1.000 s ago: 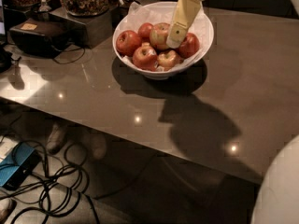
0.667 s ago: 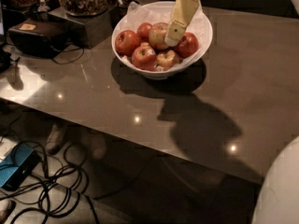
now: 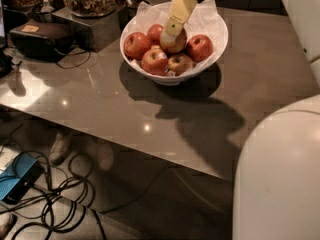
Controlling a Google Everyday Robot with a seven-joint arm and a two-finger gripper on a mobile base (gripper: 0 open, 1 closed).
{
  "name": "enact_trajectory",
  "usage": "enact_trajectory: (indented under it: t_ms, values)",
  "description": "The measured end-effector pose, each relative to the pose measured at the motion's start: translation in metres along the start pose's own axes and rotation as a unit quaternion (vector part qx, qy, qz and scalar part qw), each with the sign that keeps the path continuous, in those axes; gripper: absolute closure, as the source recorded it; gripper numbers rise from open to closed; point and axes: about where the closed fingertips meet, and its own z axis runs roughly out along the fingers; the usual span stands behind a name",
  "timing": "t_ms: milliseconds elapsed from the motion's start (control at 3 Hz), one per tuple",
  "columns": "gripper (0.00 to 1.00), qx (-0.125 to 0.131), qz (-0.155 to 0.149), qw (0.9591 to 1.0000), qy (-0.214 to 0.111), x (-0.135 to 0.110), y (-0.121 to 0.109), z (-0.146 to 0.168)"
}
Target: Pick apple from white bowl
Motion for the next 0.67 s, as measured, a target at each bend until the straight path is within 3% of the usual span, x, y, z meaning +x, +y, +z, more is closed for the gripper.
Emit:
enact_trajectory:
  t_ms: [667]
  values:
    - [0.00, -0.008, 0.005, 0.9999, -0.014, -0.0113, -0.0179, 0.0139]
